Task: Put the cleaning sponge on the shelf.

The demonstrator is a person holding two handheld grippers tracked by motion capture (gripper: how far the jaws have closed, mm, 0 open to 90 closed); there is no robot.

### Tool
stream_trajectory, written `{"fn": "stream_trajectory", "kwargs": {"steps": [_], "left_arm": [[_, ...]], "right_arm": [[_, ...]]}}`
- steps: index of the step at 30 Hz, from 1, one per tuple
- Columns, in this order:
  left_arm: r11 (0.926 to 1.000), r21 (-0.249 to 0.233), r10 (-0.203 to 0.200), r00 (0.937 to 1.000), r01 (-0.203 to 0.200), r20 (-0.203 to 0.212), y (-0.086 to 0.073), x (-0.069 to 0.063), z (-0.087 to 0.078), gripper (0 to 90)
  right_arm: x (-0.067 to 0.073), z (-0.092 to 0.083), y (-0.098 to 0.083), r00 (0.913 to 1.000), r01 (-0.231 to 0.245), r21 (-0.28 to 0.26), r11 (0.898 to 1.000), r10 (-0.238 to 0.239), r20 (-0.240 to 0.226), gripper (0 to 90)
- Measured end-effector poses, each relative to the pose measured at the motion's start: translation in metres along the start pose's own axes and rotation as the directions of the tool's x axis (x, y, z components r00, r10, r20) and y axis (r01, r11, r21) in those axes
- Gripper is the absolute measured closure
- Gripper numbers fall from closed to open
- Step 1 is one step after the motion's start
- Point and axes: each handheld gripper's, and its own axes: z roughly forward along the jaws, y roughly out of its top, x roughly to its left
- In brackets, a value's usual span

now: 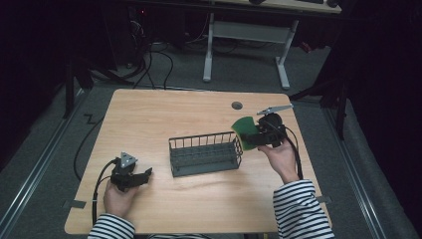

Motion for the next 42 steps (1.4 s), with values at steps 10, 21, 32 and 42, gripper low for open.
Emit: {"fn": "stream_trajectory", "kwargs": {"steps": [10, 21, 32, 42], "left_arm": [[1.0000, 0.000, 0.000, 1.0000, 0.000, 0.000, 0.000, 0.000, 0.000, 29.0], [1.0000, 0.000, 0.000, 1.0000, 0.000, 0.001, 0.000, 0.000, 0.000, 29.0], [1.0000, 0.000, -0.001, 1.0000, 0.001, 0.002, 0.000, 0.000, 0.000, 29.1], [1.0000, -0.001, -0.001, 1.0000, 0.001, 0.003, 0.000, 0.000, 0.000, 29.2]], "right_arm": [[0.026, 0.025, 0.017, 0.9982, 0.046, 0.009, 0.999, -0.046, -0.039, 31.7], [0.045, 0.052, 0.023, 0.9976, 0.059, 0.029, 0.998, -0.058, -0.036, 31.6], [0.055, 0.072, 0.017, 0.9952, 0.098, 0.066, 0.993, -0.098, 0.004, 31.5], [0.058, 0.073, 0.011, 0.9937, 0.111, 0.075, 0.991, -0.112, 0.008, 31.4]]}}
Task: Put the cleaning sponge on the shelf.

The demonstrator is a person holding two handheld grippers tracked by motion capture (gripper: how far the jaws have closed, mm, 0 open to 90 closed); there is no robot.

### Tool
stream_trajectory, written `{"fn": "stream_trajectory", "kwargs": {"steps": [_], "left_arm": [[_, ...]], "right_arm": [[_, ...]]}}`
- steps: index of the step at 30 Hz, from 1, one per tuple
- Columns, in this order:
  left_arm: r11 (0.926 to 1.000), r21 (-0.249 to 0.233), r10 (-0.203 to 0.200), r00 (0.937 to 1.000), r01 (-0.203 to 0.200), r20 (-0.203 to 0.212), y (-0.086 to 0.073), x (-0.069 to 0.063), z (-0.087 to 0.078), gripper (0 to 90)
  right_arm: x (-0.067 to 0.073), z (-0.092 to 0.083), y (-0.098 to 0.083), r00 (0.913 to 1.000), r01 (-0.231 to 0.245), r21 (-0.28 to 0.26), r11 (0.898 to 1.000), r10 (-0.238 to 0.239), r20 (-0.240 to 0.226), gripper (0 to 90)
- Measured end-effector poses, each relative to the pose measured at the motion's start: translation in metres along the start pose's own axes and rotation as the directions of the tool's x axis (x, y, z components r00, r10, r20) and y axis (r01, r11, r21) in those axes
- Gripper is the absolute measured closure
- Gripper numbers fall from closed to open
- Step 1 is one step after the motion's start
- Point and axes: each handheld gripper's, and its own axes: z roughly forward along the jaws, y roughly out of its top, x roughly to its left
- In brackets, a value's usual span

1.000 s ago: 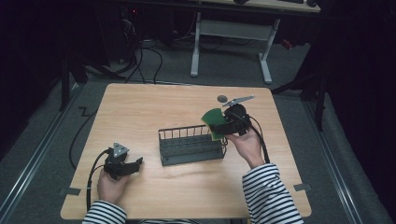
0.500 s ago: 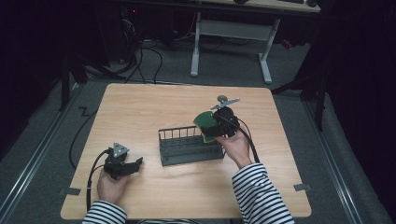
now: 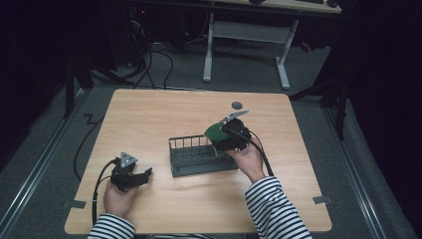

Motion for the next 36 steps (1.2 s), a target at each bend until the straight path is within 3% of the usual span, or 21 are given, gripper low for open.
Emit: {"fn": "stream_trajectory", "kwargs": {"steps": [3, 19, 27, 36], "left_arm": [[1.0000, 0.000, 0.000, 1.0000, 0.000, -0.001, 0.000, 0.000, 0.000, 29.2], [1.0000, -0.001, -0.001, 1.0000, 0.001, 0.001, 0.000, 0.000, 0.000, 29.3], [1.0000, 0.000, 0.000, 1.0000, 0.000, -0.001, 0.000, 0.000, 0.000, 29.3], [1.0000, 0.000, 0.000, 1.0000, 0.000, -0.001, 0.000, 0.000, 0.000, 29.3]], "right_arm": [[-0.001, 0.002, -0.003, 1.0000, -0.007, -0.001, 1.000, 0.007, -0.005, 31.3], [0.007, 0.004, -0.008, 0.9976, 0.055, 0.025, 0.998, -0.056, 0.041, 31.2], [0.004, 0.006, -0.016, 0.9995, 0.030, 0.014, 0.999, -0.030, 0.012, 31.2], [0.004, 0.008, -0.018, 0.9994, 0.033, 0.027, 0.999, -0.034, 0.006, 30.8]]}}
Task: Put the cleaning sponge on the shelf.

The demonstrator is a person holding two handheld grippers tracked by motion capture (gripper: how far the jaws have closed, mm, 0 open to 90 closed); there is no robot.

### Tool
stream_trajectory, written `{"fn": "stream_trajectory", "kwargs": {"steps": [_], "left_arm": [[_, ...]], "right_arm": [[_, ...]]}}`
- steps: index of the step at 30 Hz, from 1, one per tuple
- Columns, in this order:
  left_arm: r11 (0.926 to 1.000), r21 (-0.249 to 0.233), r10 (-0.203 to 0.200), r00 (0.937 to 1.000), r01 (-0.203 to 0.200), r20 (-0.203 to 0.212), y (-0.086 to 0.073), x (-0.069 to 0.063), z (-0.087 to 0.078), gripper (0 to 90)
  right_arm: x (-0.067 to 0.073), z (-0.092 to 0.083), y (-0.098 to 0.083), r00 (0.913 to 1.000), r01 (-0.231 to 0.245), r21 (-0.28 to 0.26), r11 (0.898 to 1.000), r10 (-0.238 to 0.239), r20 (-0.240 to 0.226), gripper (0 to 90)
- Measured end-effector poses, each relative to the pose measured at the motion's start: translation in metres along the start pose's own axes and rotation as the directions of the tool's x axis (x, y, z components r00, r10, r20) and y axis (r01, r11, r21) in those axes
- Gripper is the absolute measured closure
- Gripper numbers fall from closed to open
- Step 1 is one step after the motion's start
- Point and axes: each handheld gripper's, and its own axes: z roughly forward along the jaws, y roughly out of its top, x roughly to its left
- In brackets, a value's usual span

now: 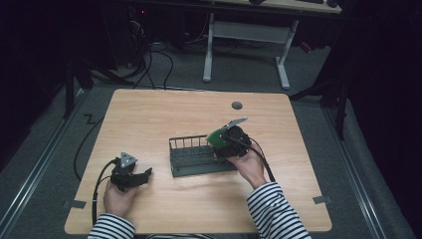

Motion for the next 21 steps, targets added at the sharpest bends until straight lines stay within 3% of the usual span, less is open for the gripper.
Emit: {"fn": "stream_trajectory", "kwargs": {"steps": [10, 14, 21], "left_arm": [[1.0000, -0.001, -0.001, 1.0000, 0.001, 0.000, 0.000, 0.000, 0.000, 29.3], [1.0000, 0.000, 0.000, 1.0000, 0.000, -0.001, 0.000, 0.000, 0.000, 29.2], [1.0000, 0.000, 0.000, 1.0000, 0.000, -0.001, 0.000, 0.000, 0.000, 29.2]], "right_arm": [[-0.002, -0.002, -0.001, 0.9992, -0.012, -0.008, 1.000, 0.012, -0.039, 24.0], [-0.005, -0.007, -0.002, 0.9946, -0.048, -0.045, 0.998, 0.043, -0.094, 22.6], [-0.010, -0.023, -0.006, 0.9952, -0.052, -0.088, 0.995, 0.044, -0.088, 24.5]]}}
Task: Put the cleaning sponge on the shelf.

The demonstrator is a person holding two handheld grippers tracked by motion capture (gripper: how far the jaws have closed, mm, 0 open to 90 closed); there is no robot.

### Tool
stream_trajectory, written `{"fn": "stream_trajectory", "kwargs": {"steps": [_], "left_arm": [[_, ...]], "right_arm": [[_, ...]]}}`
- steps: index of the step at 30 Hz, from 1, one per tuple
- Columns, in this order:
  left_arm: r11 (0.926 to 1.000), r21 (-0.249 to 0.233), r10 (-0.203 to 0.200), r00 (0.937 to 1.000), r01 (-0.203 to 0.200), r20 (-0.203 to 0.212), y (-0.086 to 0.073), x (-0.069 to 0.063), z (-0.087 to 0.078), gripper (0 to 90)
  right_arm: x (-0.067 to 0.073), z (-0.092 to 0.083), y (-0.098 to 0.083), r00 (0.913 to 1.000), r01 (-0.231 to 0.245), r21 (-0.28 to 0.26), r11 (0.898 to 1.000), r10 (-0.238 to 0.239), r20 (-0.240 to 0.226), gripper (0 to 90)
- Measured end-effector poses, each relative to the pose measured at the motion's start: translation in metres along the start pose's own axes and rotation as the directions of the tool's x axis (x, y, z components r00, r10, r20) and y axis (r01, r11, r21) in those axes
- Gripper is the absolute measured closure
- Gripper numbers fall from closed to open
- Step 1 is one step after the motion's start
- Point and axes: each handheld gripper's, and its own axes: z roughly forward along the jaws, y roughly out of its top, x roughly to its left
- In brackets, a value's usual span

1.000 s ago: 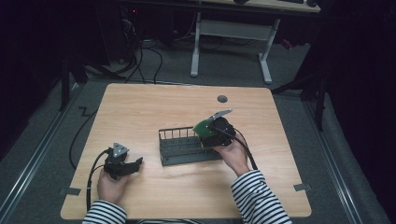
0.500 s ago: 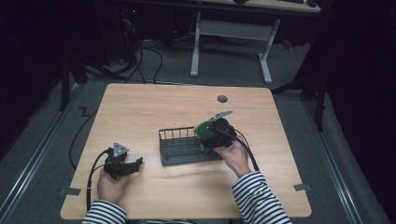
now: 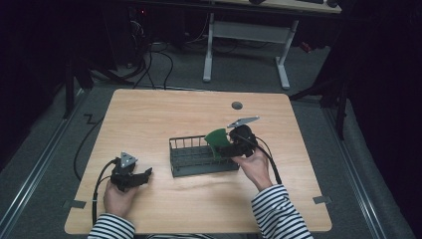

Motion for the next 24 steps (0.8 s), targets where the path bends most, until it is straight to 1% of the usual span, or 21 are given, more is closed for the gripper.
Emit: {"fn": "stream_trajectory", "kwargs": {"steps": [2, 3, 5, 6, 9, 11, 13, 14, 16, 19, 21, 24], "left_arm": [[1.0000, 0.000, 0.000, 1.0000, 0.000, 0.000, 0.000, 0.000, 0.000, 29.2], [1.0000, 0.000, 0.000, 1.0000, 0.000, -0.001, 0.000, 0.000, 0.000, 28.9], [1.0000, 0.000, 0.000, 1.0000, 0.000, 0.001, 0.000, 0.000, 0.000, 28.5], [1.0000, 0.000, 0.000, 1.0000, 0.000, 0.003, 0.000, 0.000, 0.000, 28.2], [1.0000, 0.002, 0.004, 1.0000, -0.004, 0.002, 0.000, 0.000, 0.000, 27.9], [1.0000, 0.001, 0.003, 1.0000, -0.003, 0.002, 0.000, 0.000, 0.000, 28.0], [1.0000, 0.001, 0.003, 1.0000, -0.003, 0.002, 0.000, 0.000, 0.000, 28.1], [1.0000, 0.001, 0.003, 1.0000, -0.003, 0.002, 0.000, 0.000, 0.000, 28.0], [1.0000, 0.002, 0.004, 1.0000, -0.004, 0.003, 0.000, 0.000, 0.000, 28.0], [1.0000, 0.002, 0.004, 1.0000, -0.004, 0.003, 0.000, 0.000, 0.000, 28.0], [1.0000, 0.002, 0.004, 1.0000, -0.004, 0.003, 0.000, 0.000, 0.000, 28.1], [1.0000, 0.002, 0.004, 1.0000, -0.004, 0.003, 0.000, 0.000, 0.000, 28.0]], "right_arm": [[-0.002, -0.008, -0.002, 0.9998, 0.000, -0.054, 0.999, 0.001, 0.020, 31.7], [-0.004, -0.013, -0.004, 0.9995, -0.012, -0.092, 0.996, 0.014, 0.027, 34.3], [-0.010, -0.019, -0.008, 0.9989, -0.039, -0.129, 0.991, 0.042, 0.022, 35.7], [-0.012, -0.020, -0.010, 0.9986, -0.042, -0.134, 0.990, 0.046, 0.027, 36.3], [-0.018, -0.025, -0.016, 0.9974, -0.045, -0.126, 0.991, 0.052, 0.051, 37.5], [-0.020, -0.030, -0.019, 0.9962, -0.052, -0.136, 0.989, 0.061, 0.063, 38.6], [-0.023, -0.037, -0.023, 0.9950, -0.075, -0.161, 0.984, 0.084, 0.054, 39.0], [-0.025, -0.039, -0.025, 0.9948, -0.082, -0.164, 0.983, 0.091, 0.047, 39.1], [-0.028, -0.042, -0.028, 0.9933, -0.094, -0.168, 0.981, 0.104, 0.051, 39.2], [-0.033, -0.044, -0.032, 0.9920, -0.105, -0.152, 0.983, 0.115, 0.054, 39.3], [-0.035, -0.048, -0.034, 0.9921, -0.097, -0.149, 0.984, 0.107, 0.065, 39.4], [-0.037, -0.056, -0.036, 0.9909, -0.103, -0.166, 0.981, 0.116, 0.069, 39.4]]}}
